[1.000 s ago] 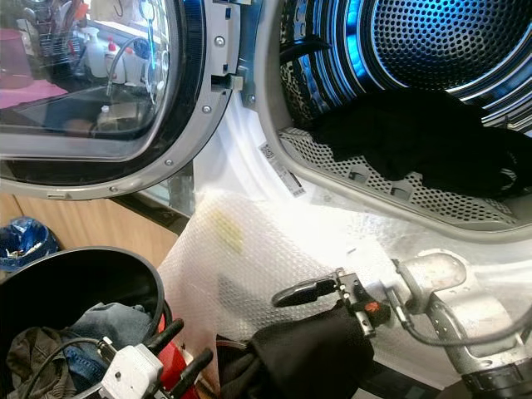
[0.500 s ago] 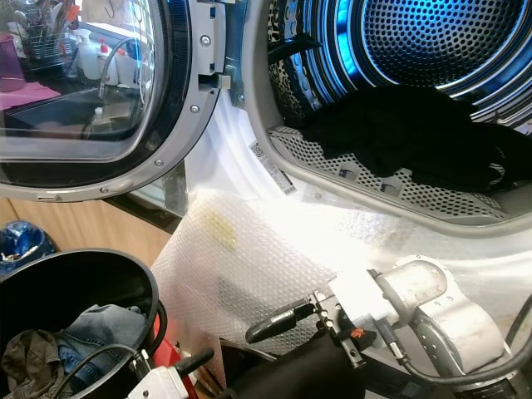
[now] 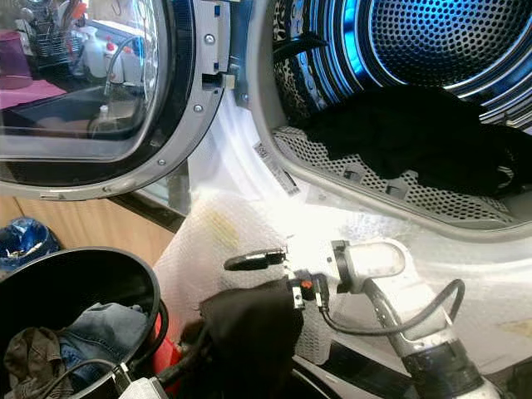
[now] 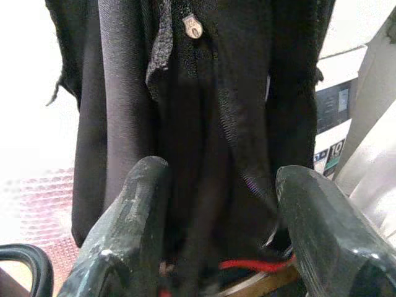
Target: Clothes washing
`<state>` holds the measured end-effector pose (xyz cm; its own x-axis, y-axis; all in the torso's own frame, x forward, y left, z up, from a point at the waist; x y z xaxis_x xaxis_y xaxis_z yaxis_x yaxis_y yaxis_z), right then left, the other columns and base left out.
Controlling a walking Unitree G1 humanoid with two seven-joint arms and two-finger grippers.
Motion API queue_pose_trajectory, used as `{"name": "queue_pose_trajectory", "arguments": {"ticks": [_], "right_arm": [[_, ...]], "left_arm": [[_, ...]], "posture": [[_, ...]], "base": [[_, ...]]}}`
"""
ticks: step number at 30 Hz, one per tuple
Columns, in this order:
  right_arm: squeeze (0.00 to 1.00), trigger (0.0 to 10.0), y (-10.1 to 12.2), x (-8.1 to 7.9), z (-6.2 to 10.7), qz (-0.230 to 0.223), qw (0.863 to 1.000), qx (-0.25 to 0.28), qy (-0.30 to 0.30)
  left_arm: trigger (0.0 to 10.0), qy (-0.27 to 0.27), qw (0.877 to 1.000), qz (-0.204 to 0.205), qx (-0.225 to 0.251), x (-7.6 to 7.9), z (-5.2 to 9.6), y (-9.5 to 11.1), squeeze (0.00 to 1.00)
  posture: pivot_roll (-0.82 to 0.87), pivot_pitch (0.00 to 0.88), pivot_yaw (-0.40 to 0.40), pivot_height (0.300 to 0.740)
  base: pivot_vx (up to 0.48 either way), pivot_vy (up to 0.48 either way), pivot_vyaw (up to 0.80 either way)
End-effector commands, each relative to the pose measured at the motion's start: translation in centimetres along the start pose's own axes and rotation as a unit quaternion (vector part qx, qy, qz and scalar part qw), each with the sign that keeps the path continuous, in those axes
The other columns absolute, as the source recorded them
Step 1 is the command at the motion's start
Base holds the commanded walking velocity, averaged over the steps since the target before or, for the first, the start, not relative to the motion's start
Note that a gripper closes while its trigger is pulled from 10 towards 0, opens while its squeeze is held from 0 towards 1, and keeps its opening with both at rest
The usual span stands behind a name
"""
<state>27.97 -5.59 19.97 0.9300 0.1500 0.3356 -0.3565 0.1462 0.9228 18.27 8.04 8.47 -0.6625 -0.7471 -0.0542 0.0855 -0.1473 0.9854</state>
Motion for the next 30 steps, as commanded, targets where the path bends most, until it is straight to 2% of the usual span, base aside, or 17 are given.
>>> {"name": "queue_pose_trajectory", "arguments": {"ticks": [1, 2, 4, 5, 9, 20, 21, 27, 30], "right_arm": [[0.00, 10.0, 1.4, -0.5, 0.6, 0.007, 0.999, 0.017, 0.030], [0.00, 10.0, 1.7, -1.5, 1.0, 0.004, 0.998, 0.018, 0.060], [0.00, 10.0, 1.8, -2.2, 1.3, -0.001, 0.997, 0.020, 0.079], [0.00, 10.0, 2.1, -3.3, 1.6, -0.010, 0.994, 0.029, 0.106], [0.00, 10.0, 2.3, -4.5, 2.0, -0.018, 0.990, 0.030, 0.139], [0.00, 10.0, 2.5, -4.6, 2.1, -0.019, 0.989, 0.028, 0.141], [0.00, 10.0, 2.7, -4.9, 2.1, -0.021, 0.988, 0.030, 0.148], [0.00, 10.0, 2.0, -5.7, 1.9, -0.024, 0.986, 0.015, 0.167], [0.00, 10.0, 2.0, -6.2, 1.8, -0.026, 0.983, 0.014, 0.179]], "left_arm": [[10.0, 0.004, 1.000, -0.013, 0.015, -0.3, -0.3, 1.0, 0.00], [10.0, 0.013, 1.000, -0.016, 0.021, -0.7, -0.5, 1.2, 0.00], [10.0, 0.016, 0.999, -0.018, 0.024, -0.9, -0.6, 1.3, 0.00], [10.0, 0.013, 0.999, -0.019, 0.026, -0.9, -0.9, 1.3, 0.00], [10.0, 0.010, 0.999, -0.021, 0.030, -0.9, -1.3, 1.5, 0.00], [10.0, -0.003, 0.999, -0.009, 0.042, -0.7, -2.8, 1.8, 0.00], [10.0, -0.026, 0.999, 0.000, 0.032, 0.0, -2.9, 1.6, 0.00], [10.0, -0.102, 0.994, 0.027, -0.018, 2.0, -2.3, 0.2, 0.00], [10.0, -0.121, 0.992, 0.021, -0.028, 2.3, -2.2, -0.1, 0.00]], "posture": [[0.12, 0.011, -0.154, 0.740], [0.12, 0.012, -0.155, 0.740], [0.11, 0.011, -0.156, 0.740], [0.11, 0.013, -0.160, 0.740], [0.11, 0.015, -0.161, 0.740], [0.09, 0.016, -0.162, 0.740], [0.09, 0.016, -0.160, 0.740], [0.10, 0.018, -0.159, 0.740], [0.10, 0.019, -0.160, 0.740]], "base": [[0.000, 0.000, 0.00], [0.000, 0.000, 0.00], [0.000, 0.000, 0.00], [0.000, 0.000, 0.00], [0.000, 0.000, 0.00], [0.000, 0.000, 0.00], [0.000, 0.000, 0.00], [0.000, 0.000, 0.00], [0.000, 0.000, 0.00]]}}
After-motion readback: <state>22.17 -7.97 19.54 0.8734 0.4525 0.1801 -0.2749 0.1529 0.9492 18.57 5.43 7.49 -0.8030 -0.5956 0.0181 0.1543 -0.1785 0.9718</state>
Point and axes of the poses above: a point about 5 cm out from each wrist's last joint towards the gripper, its own z axis pointing back from the gripper into the wrist, its own y axis along the axis of the wrist's last joint, x = y × z, the point moved 6 cm from there along -z, pointing out of the wrist towards the gripper, and after that the axes turned 9 degrees about z, right-handed, at the moved point
